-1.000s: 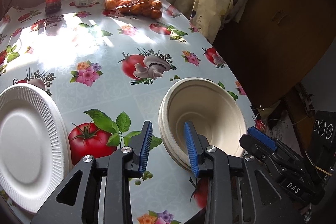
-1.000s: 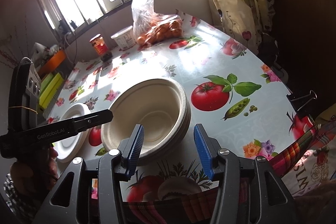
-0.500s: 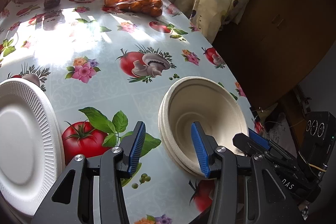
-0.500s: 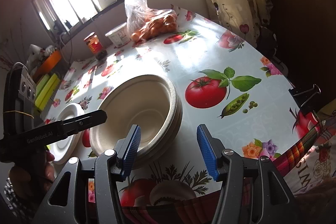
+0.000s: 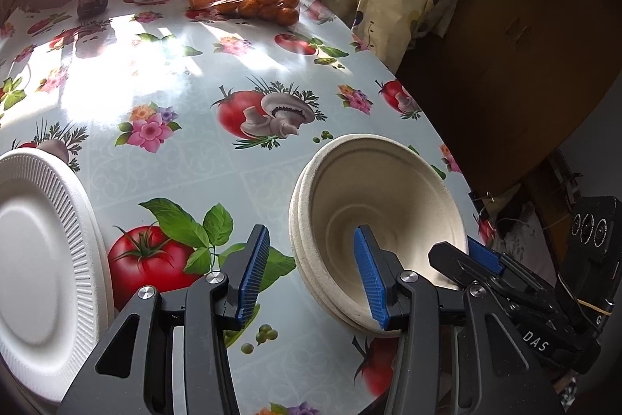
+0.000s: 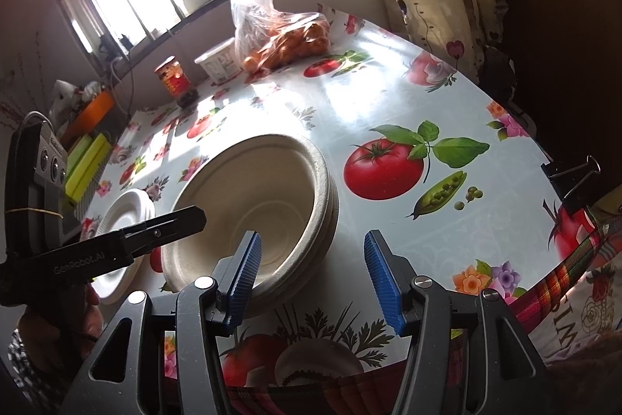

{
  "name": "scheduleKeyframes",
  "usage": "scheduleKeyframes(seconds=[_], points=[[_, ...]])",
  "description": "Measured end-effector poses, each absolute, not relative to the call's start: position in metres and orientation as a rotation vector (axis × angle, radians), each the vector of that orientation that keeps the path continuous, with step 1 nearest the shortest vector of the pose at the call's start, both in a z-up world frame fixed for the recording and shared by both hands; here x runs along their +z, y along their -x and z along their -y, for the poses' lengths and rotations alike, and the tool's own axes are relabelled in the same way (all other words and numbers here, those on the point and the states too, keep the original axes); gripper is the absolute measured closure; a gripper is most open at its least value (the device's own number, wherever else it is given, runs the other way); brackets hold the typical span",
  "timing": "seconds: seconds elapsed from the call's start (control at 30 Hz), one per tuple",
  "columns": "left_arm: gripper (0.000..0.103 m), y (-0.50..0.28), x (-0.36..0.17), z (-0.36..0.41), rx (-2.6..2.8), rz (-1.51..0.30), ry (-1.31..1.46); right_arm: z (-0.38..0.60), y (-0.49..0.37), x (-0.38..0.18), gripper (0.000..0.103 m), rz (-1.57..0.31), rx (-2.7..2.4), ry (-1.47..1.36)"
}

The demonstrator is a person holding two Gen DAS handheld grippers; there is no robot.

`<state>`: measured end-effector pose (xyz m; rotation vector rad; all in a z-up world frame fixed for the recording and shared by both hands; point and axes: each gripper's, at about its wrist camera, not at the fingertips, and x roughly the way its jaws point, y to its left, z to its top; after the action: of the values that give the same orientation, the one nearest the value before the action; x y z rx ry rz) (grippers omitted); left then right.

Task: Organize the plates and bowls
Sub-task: 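Close the left gripper on the rim of the bowl stack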

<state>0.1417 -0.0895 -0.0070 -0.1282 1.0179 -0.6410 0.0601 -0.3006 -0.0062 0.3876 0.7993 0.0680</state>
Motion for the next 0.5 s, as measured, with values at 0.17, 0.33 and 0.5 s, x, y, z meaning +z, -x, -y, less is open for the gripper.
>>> scheduleKeyframes(seconds=[0.17,0.33,0.5], points=[[0.056,-0.143,-0.0081,0.0898,-0.634,-1.021,0.128,0.3002,-0.0604,-0.0065,0.053,-0.798,0.068,-0.384],[0.057,-0.1424,-0.0085,0.0902,-0.622,-1.019,0.117,0.2992,-0.061,-0.0074,0.063,-0.8,0.07,-0.382],[0.066,-0.1426,-0.0105,0.0923,-0.606,-1.026,0.096,0.2975,-0.0624,-0.0084,0.07,-0.803,0.075,-0.379]])
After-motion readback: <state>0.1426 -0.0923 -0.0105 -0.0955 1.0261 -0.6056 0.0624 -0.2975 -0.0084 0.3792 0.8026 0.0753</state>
